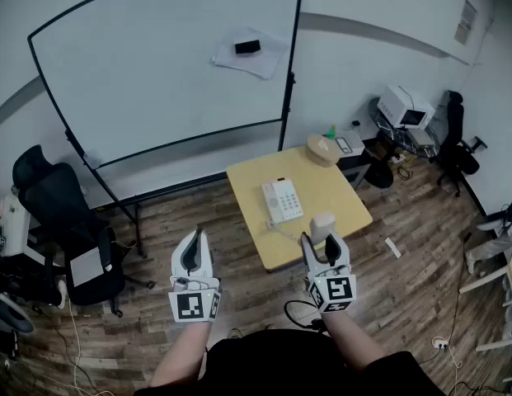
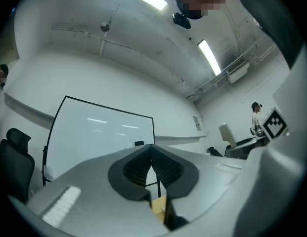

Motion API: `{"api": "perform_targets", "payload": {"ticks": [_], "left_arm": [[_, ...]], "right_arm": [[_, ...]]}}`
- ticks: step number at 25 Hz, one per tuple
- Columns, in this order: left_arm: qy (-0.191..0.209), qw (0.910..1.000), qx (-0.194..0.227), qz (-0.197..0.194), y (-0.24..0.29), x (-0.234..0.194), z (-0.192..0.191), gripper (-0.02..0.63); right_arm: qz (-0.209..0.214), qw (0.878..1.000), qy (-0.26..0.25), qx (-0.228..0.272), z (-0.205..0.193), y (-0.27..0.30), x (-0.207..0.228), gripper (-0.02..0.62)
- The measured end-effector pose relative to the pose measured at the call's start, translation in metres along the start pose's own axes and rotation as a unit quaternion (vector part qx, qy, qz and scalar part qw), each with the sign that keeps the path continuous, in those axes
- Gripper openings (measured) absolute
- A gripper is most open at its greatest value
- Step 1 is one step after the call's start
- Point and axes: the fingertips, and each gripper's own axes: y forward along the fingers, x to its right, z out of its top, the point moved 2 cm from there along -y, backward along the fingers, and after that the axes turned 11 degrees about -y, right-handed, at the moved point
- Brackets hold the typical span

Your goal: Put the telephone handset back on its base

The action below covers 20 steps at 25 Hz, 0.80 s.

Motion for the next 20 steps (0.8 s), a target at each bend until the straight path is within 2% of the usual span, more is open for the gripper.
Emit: {"api": "perform_targets", "payload": {"ticks": [12, 20], "left_arm": [[0.009, 1.0, -0.001, 0.003, 0.008, 0.017, -0.008, 0.0], [0.023, 0.9995, 0.001, 0.023, 0.025, 0.028, -0.016, 0.0]], "right_arm": [[0.02, 1.0, 0.016, 0.003, -0.012, 0.008, 0.009, 0.221], [0.041, 0.999, 0.017, 0.02, -0.016, 0.027, 0.03, 0.221]]}}
